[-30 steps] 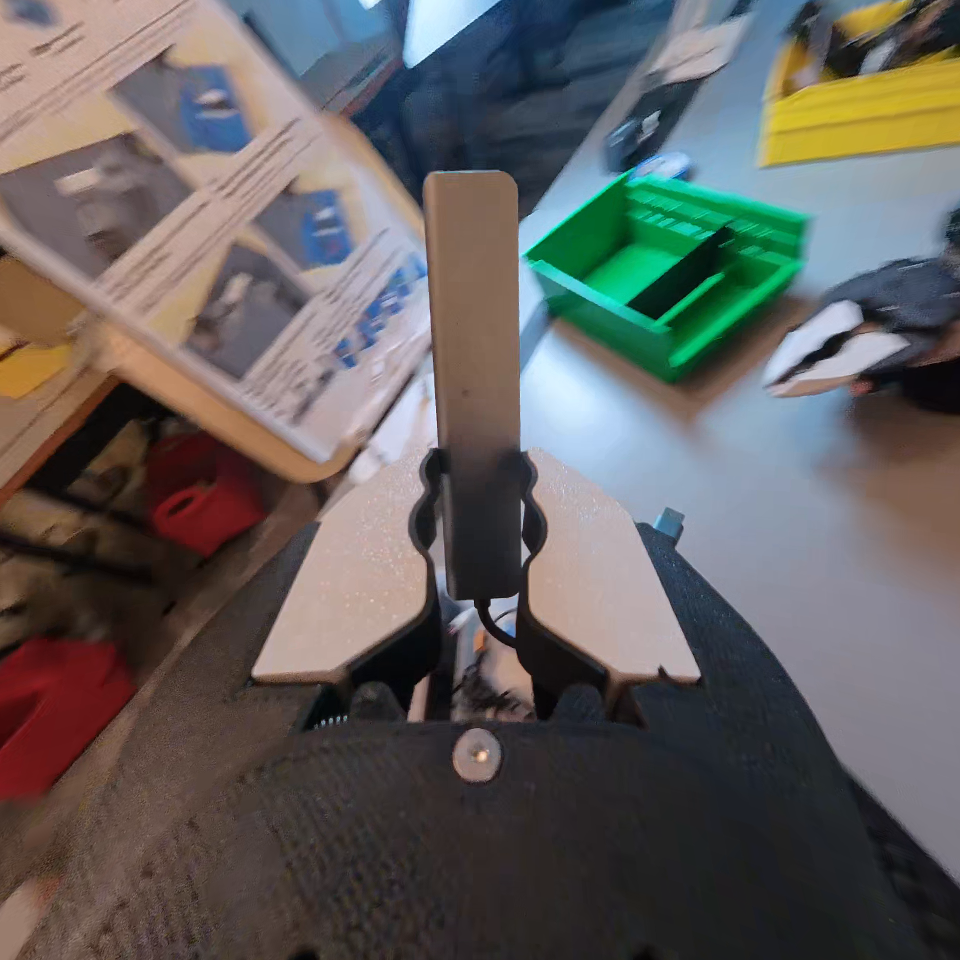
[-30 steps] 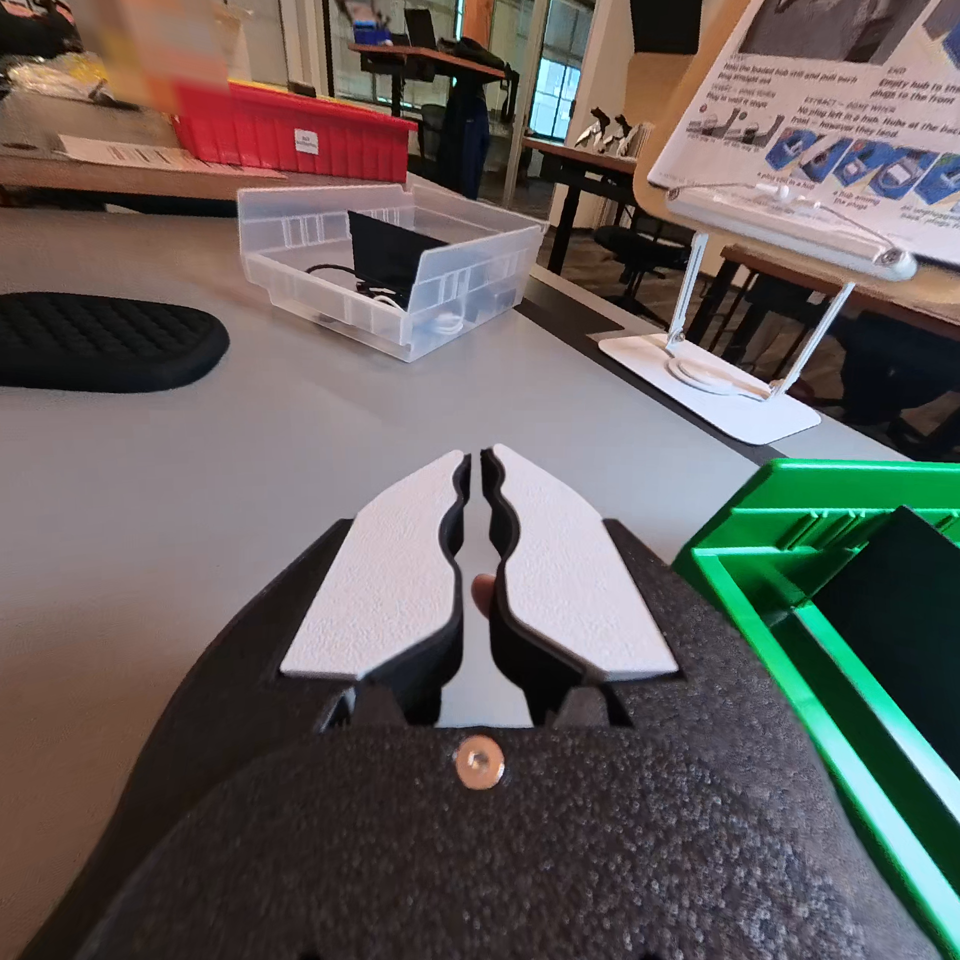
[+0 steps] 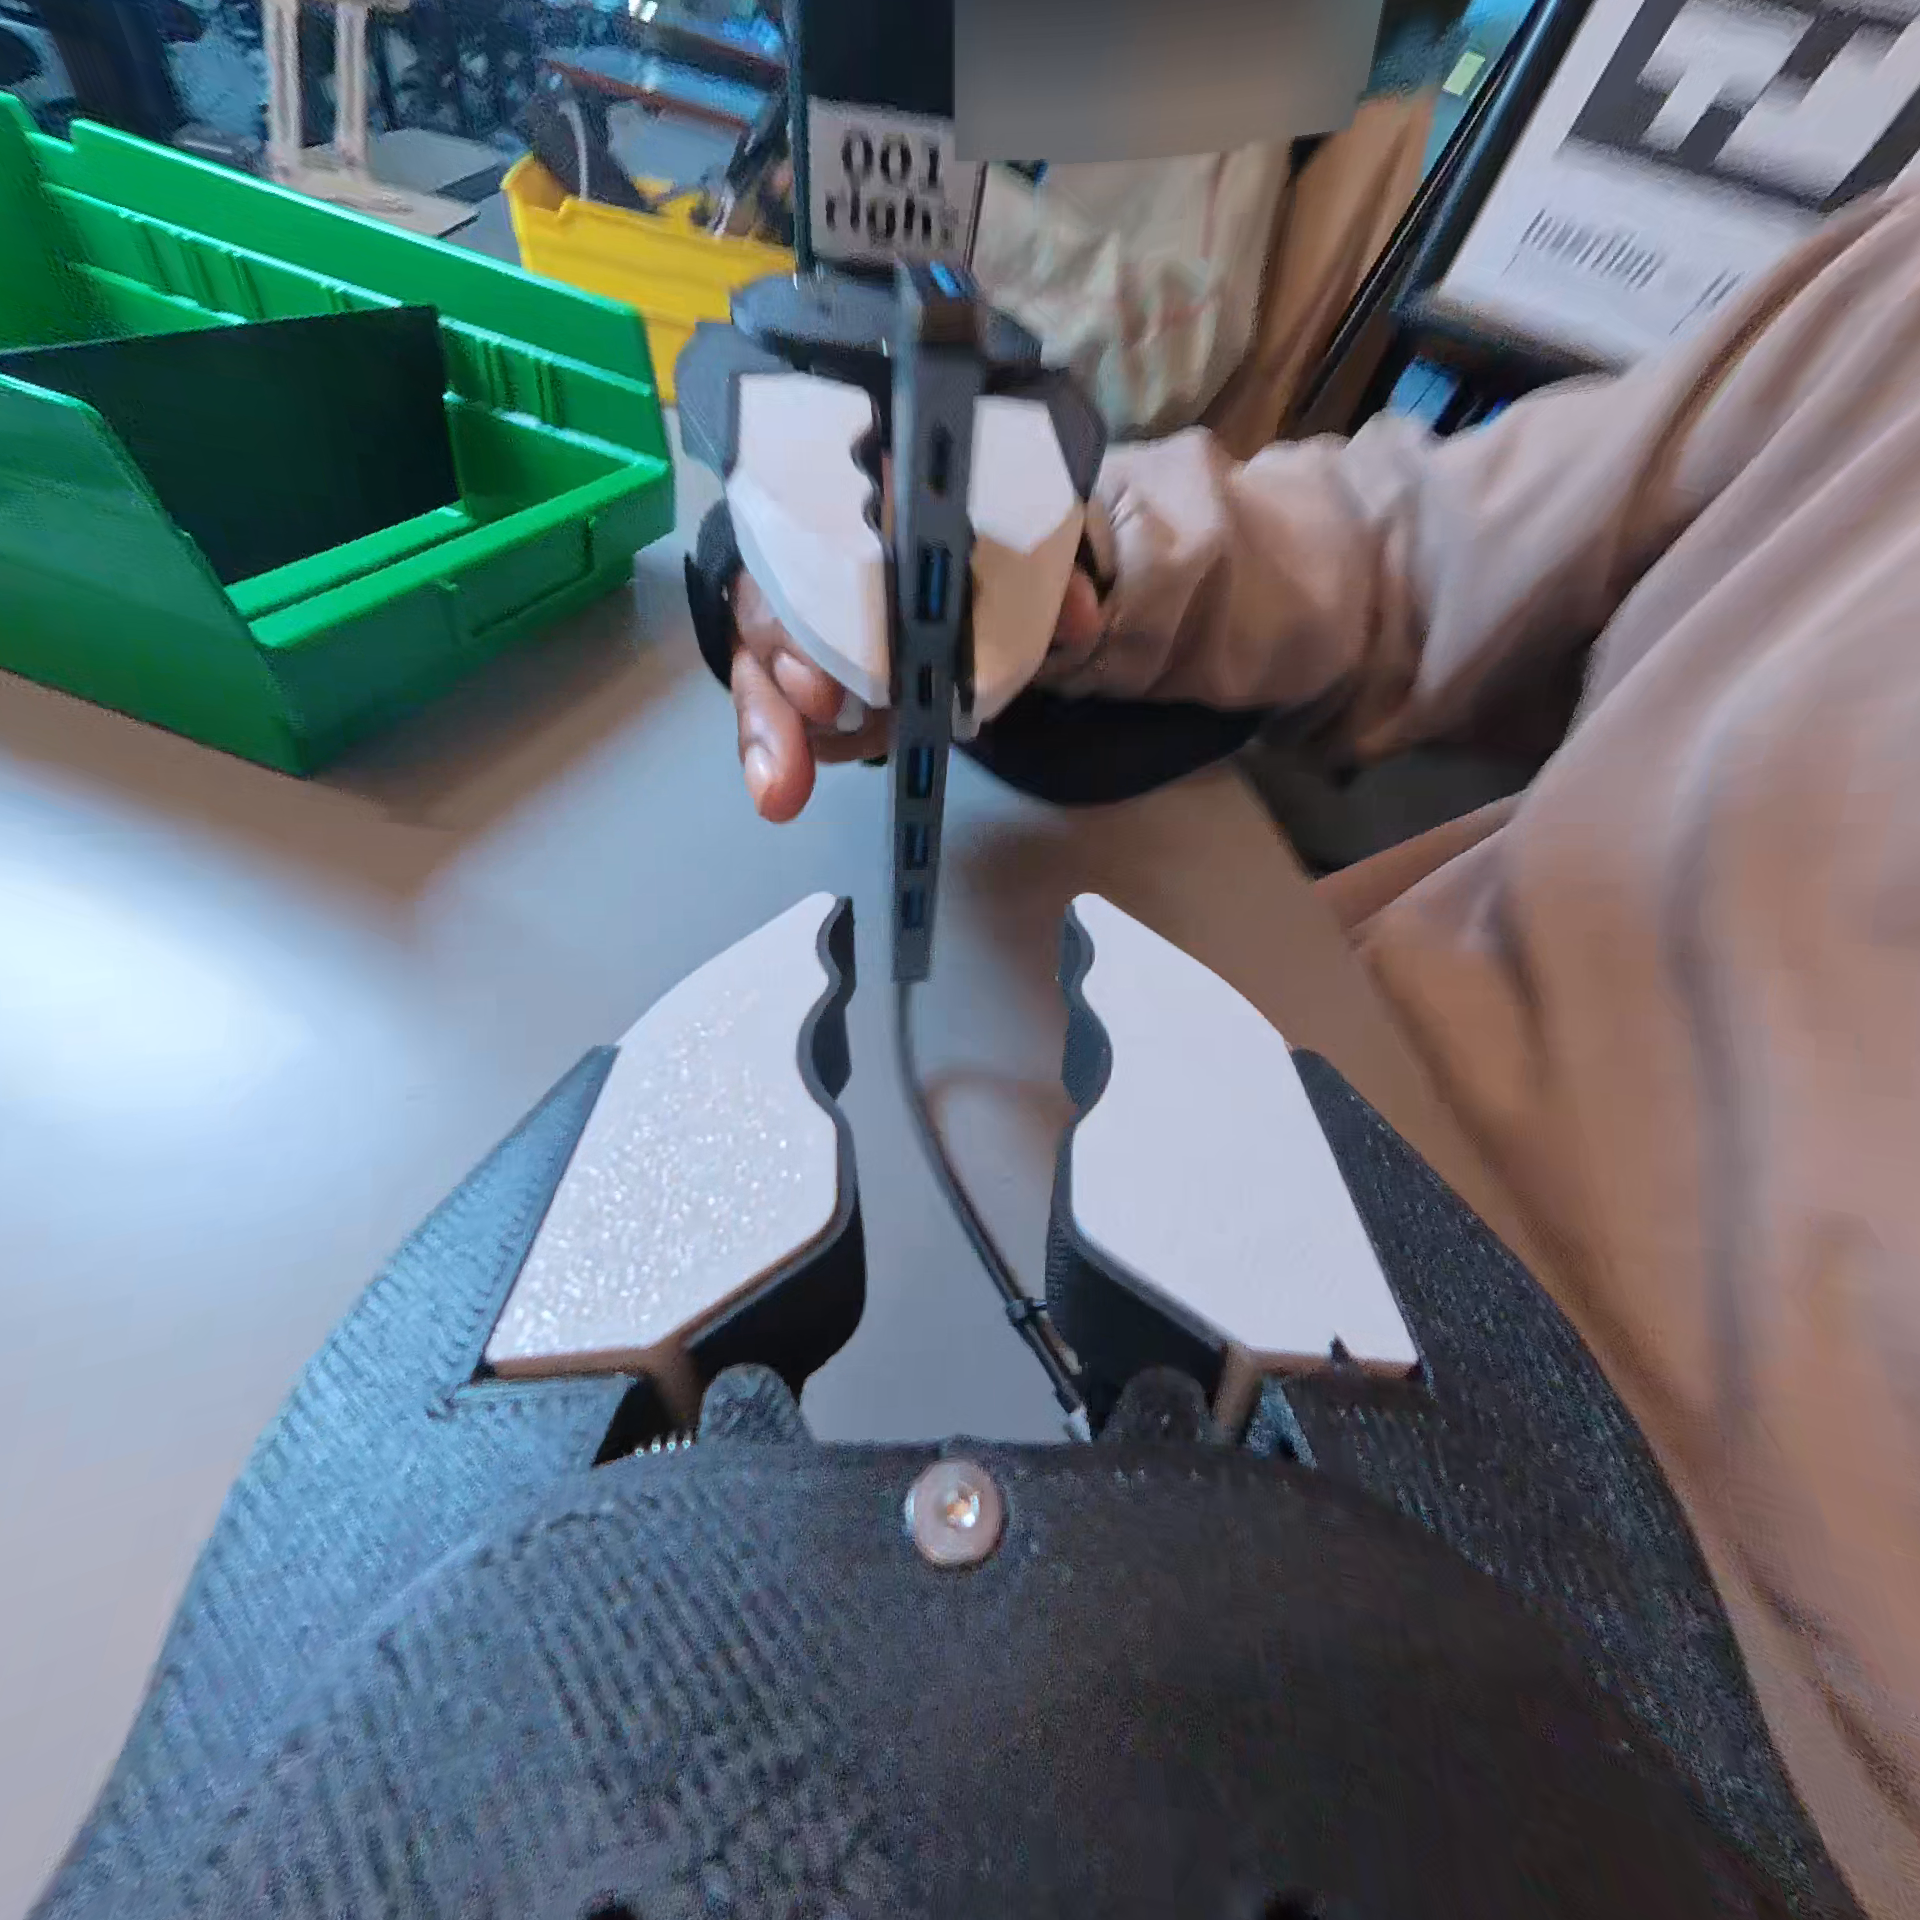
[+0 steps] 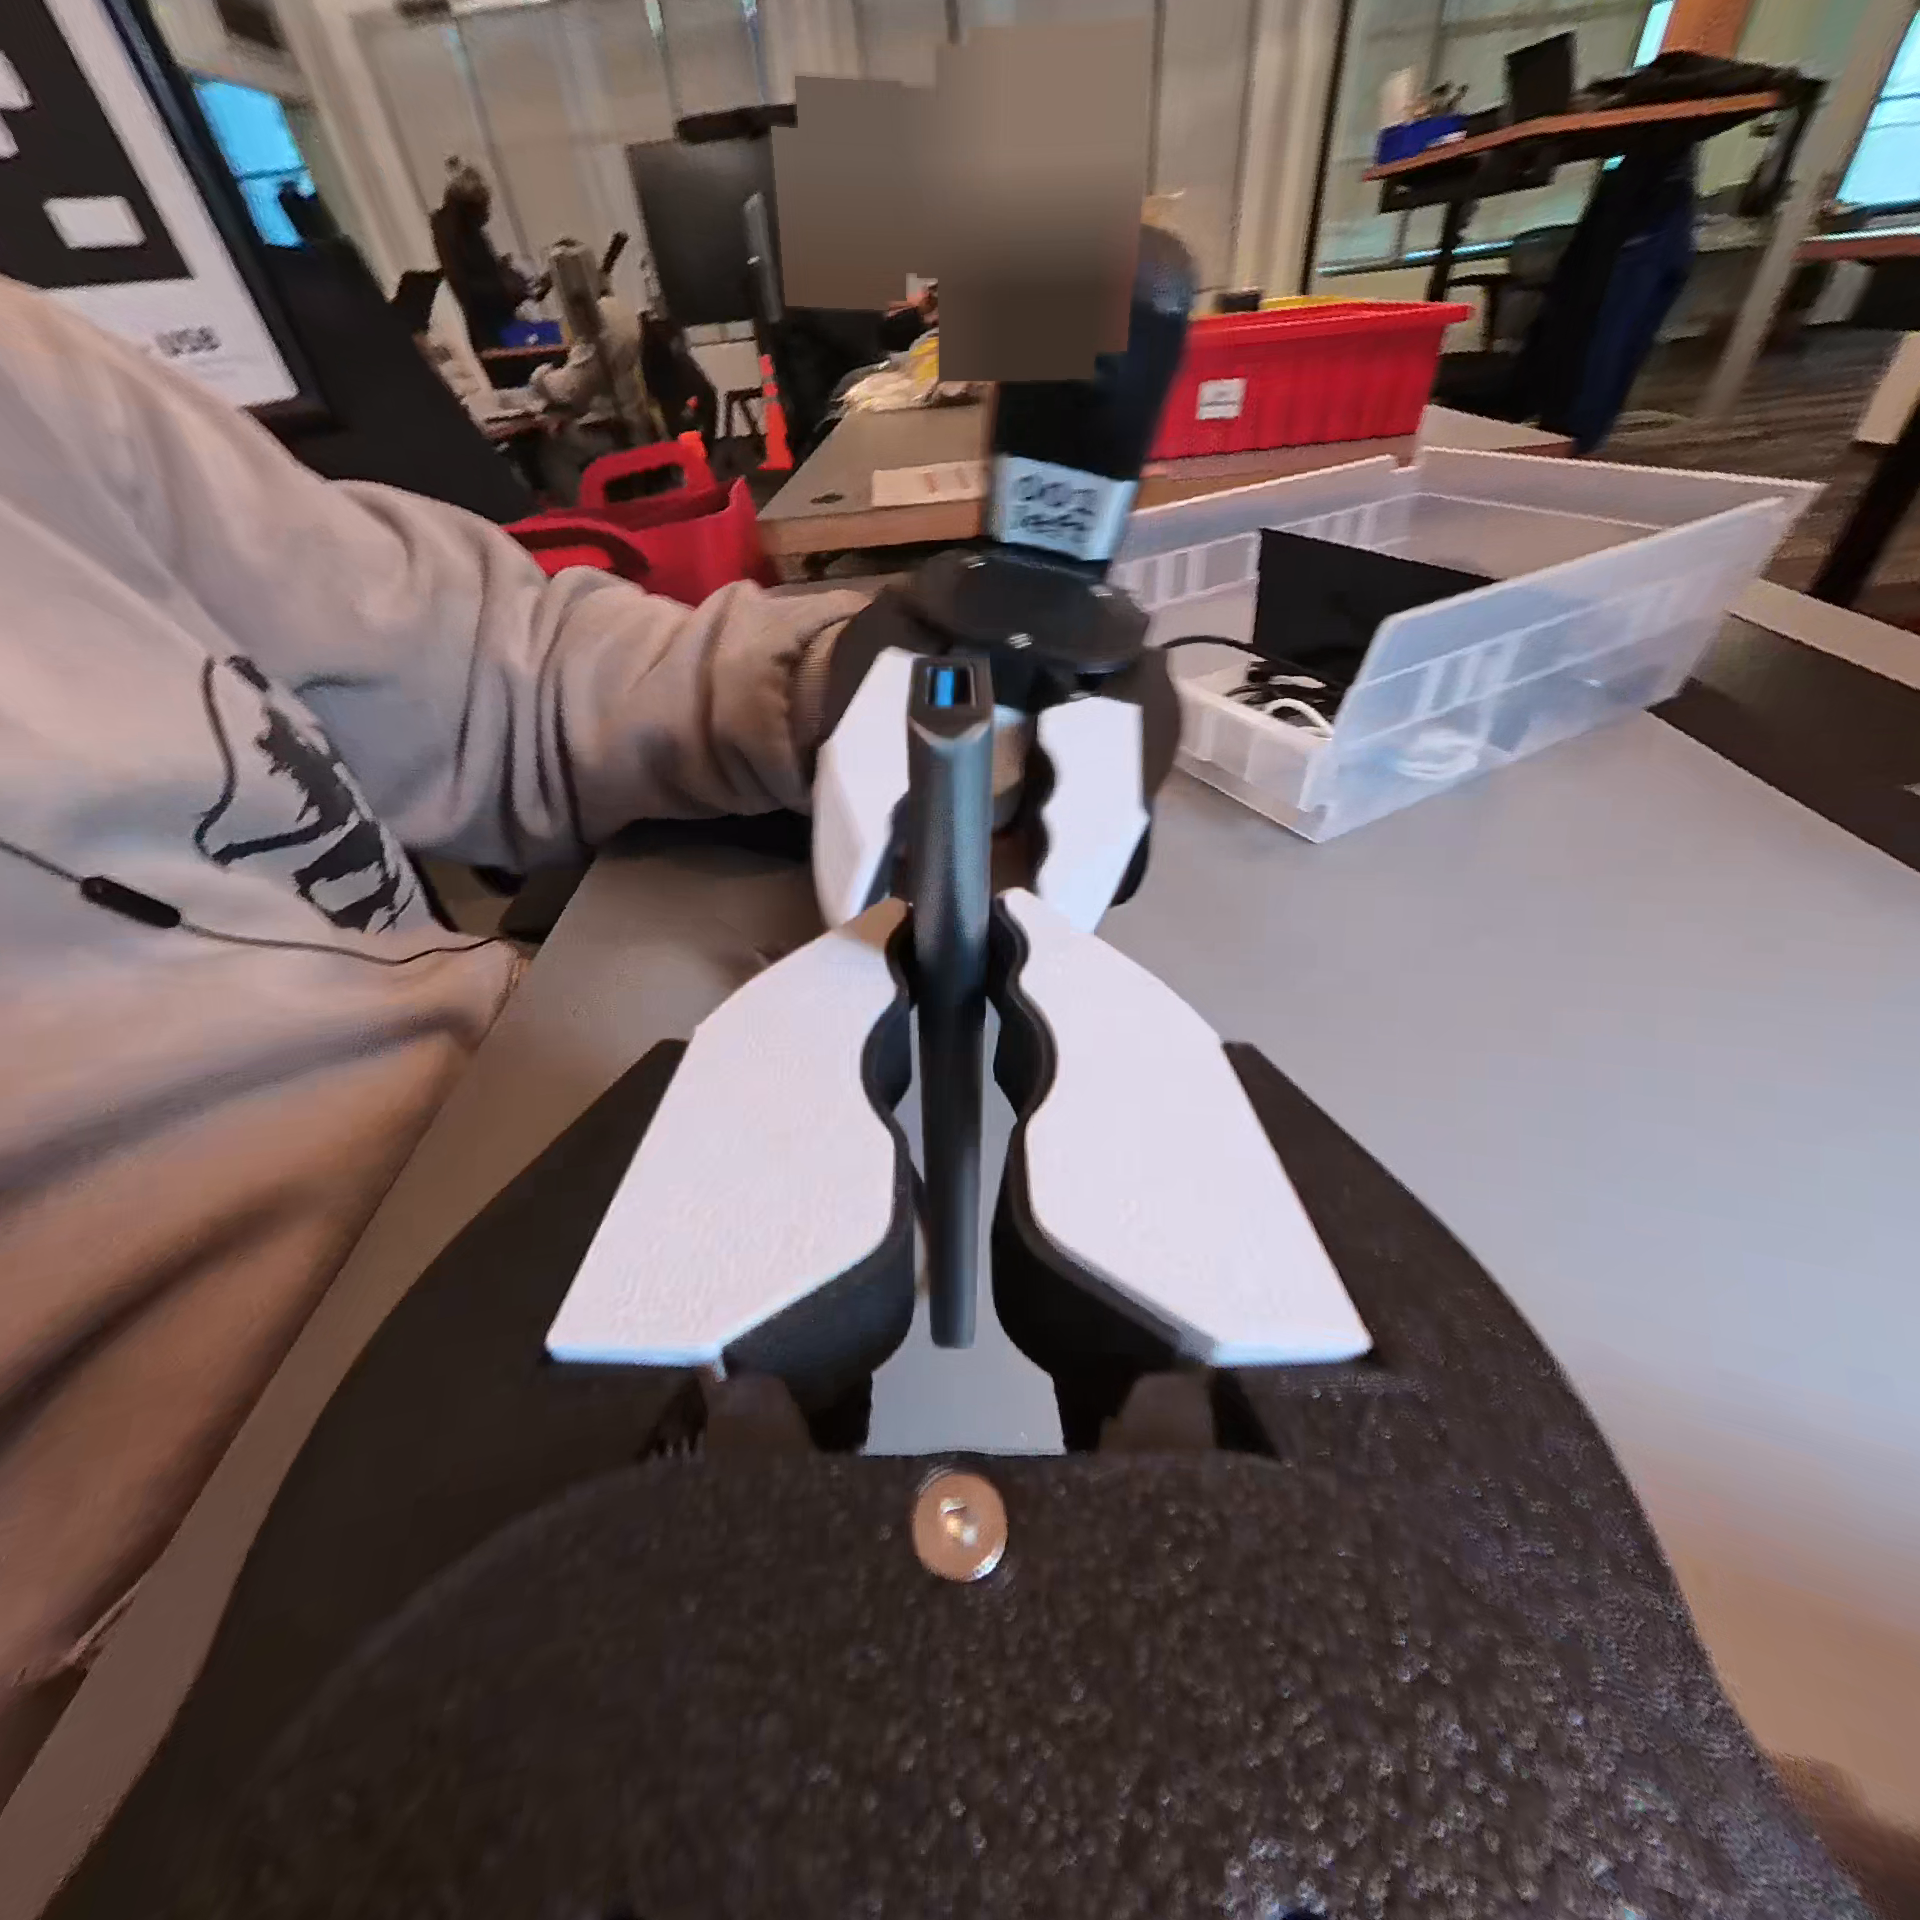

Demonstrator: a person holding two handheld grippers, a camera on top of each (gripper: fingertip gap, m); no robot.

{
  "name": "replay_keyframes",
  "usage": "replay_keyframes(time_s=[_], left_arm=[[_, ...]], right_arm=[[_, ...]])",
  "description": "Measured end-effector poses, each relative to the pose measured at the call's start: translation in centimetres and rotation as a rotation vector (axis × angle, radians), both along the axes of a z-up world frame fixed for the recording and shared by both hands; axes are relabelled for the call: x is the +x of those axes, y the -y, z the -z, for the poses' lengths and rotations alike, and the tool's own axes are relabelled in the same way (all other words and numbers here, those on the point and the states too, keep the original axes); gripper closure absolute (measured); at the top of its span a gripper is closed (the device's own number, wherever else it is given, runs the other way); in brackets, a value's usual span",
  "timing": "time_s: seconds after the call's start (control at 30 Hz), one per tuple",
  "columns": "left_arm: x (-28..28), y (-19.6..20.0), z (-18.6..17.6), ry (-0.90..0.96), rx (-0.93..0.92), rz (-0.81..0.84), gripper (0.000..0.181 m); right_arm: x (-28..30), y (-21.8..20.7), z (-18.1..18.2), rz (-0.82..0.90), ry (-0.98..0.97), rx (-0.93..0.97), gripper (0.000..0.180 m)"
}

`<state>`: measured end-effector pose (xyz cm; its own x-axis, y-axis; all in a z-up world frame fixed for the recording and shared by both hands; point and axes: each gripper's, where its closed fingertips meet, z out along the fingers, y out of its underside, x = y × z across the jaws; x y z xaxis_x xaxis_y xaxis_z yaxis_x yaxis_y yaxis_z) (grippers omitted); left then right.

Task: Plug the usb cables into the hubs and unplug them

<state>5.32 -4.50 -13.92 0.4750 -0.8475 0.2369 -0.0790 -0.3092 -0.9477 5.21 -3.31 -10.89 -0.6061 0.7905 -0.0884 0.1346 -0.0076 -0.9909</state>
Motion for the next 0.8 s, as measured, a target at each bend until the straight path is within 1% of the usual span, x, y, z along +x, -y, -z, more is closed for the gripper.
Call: replay_keyframes(time_s=[0.1,0.17,0.2,0.23,0.27,0.3,0.37,0.43,0.5,0.57,0.63,0.8], left_arm=[[0.5,-1.4,2.3,-0.251,0.112,-0.098,0.138],[0.7,-2.4,2.9,-0.351,0.184,-0.162,0.135],[1.0,-2.5,2.8,-0.355,0.206,-0.172,0.135],[1.4,-2.6,2.5,-0.340,0.218,-0.172,0.138],[1.7,-2.4,2.2,-0.325,0.226,-0.163,0.149],[2.0,-2.0,2.1,-0.319,0.230,-0.136,0.167],[1.8,-1.6,1.9,-0.330,0.222,-0.117,0.168],[0.9,-1.6,1.9,-0.365,0.210,-0.131,0.169],[-0.9,-1.9,1.8,-0.447,0.244,-0.179,0.170],[-2.7,-2.2,1.8,-0.519,0.279,-0.220,0.170],[-3.2,-2.1,1.9,-0.518,0.271,-0.213,0.170],[-2.4,-1.5,3.1,-0.553,0.256,-0.148,0.170]], right_arm=[[-0.6,-0.6,-0.5,0.043,-0.008,-0.072,0.169],[-0.8,-0.2,-1.6,0.035,-0.047,-0.141,0.169],[-0.8,0.2,-2.2,0.027,-0.072,-0.169,0.169],[-0.8,0.5,-2.7,0.030,-0.105,-0.175,0.168],[-0.8,0.8,-3.2,0.035,-0.141,-0.174,0.168],[-0.9,1.0,-3.5,0.045,-0.169,-0.171,0.168],[-0.7,0.9,-3.8,0.045,-0.192,-0.159,0.168],[-0.4,0.7,-3.7,0.032,-0.184,-0.149,0.166],[-0.2,0.0,-3.0,0.059,-0.172,-0.063,0.165],[-0.4,-1.0,-0.9,0.115,-0.121,0.114,0.164],[-0.5,-1.8,1.4,0.150,-0.057,0.252,0.164],[-1.1,-0.5,3.9,0.132,-0.016,0.368,0.160]])
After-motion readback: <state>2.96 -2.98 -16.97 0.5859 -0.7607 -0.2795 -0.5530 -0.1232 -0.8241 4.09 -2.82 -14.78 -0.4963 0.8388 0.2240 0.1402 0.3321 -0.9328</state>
